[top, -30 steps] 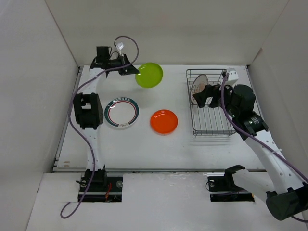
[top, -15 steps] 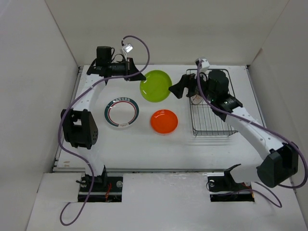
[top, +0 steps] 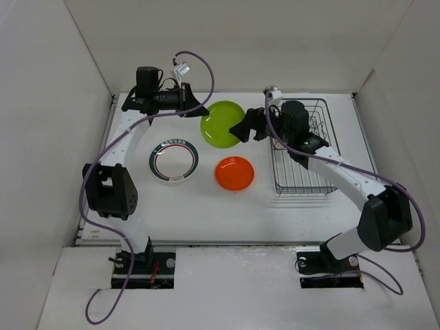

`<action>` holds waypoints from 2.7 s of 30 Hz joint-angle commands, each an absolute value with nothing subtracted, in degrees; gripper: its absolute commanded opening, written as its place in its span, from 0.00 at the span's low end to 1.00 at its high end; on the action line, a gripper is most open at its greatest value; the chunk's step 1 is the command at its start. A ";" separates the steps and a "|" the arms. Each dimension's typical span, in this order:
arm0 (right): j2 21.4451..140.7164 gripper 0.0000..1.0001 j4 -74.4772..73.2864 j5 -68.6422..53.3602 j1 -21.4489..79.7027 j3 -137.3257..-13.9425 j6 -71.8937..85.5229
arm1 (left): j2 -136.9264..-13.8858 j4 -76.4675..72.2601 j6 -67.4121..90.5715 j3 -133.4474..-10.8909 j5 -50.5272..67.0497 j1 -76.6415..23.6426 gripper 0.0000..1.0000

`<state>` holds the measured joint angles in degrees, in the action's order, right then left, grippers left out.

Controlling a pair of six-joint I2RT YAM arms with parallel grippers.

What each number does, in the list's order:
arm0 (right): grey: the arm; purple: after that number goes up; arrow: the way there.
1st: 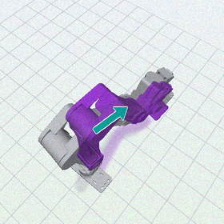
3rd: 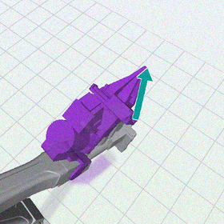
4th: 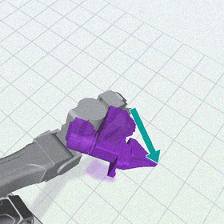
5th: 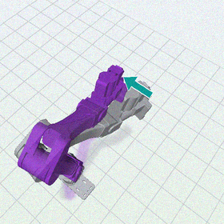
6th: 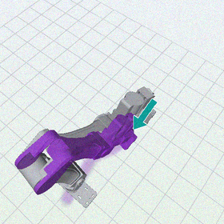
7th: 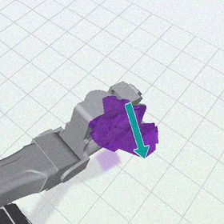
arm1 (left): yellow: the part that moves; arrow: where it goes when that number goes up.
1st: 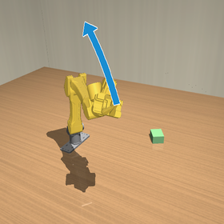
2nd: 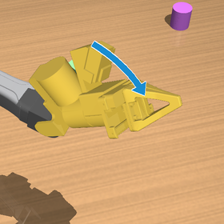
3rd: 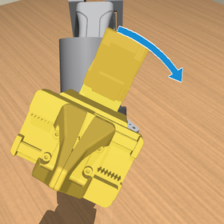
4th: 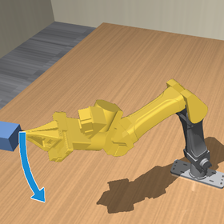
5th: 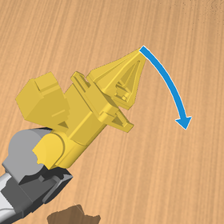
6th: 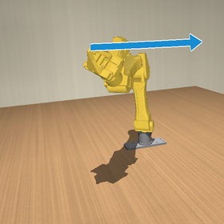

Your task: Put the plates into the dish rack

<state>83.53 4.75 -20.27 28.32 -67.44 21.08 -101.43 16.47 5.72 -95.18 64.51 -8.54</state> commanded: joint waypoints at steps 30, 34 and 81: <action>77.78 0.00 -15.12 10.38 5.82 -75.85 11.88 | -89.82 17.67 0.70 -92.90 35.95 -8.53 1.00; 79.19 0.00 -15.12 9.23 2.73 -75.85 10.28 | -89.82 18.19 0.18 -93.42 35.95 -8.53 1.00; 89.13 0.68 -20.82 17.30 2.55 -76.90 14.05 | -93.07 16.62 -0.88 -90.27 41.91 -8.53 1.00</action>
